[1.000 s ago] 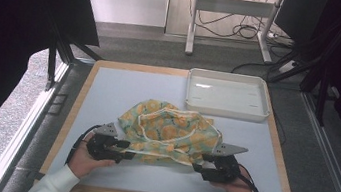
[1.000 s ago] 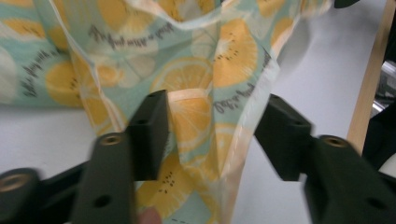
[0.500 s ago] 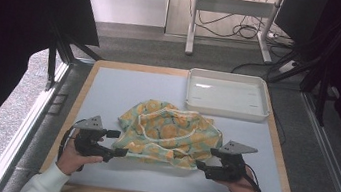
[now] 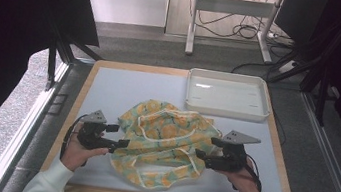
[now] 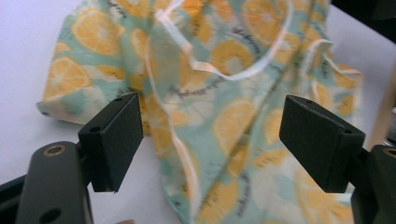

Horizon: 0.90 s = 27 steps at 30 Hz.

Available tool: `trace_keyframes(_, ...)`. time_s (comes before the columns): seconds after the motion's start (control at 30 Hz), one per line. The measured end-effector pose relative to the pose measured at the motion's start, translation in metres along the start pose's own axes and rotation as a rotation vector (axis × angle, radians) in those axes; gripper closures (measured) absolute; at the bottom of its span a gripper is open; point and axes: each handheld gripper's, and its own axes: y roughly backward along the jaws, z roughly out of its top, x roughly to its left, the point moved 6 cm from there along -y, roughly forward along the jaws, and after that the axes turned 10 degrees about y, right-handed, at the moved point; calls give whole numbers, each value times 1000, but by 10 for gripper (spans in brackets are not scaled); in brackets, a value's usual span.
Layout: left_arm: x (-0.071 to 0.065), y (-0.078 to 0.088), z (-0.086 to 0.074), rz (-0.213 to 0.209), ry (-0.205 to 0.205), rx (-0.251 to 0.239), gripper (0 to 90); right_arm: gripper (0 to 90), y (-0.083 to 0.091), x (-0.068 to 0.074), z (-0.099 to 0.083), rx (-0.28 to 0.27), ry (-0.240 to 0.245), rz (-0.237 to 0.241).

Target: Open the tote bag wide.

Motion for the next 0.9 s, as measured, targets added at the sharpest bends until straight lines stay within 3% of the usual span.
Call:
trace_keyframes(0.23,10,-21,12,20,28,7,222,249,-13,-2,16,1,15,6)
trace_keyframes(0.4,15,-35,15,17,39,44,222,249,-27,1,27,14,44,16)
trace_keyframes(0.53,13,-40,9,-7,40,80,226,250,-35,0,35,13,49,20)
trace_keyframes(0.63,11,-42,0,-18,18,117,257,250,-37,2,36,15,50,24)
trace_keyframes(0.7,10,-43,-5,-21,-2,144,331,250,-36,2,34,19,52,21)
trace_keyframes(0.8,9,-44,-10,-14,-25,171,533,251,-32,0,33,12,42,8)
trace_keyframes(0.9,6,-44,-10,-44,-14,185,746,254,-28,-4,33,-2,29,-3)
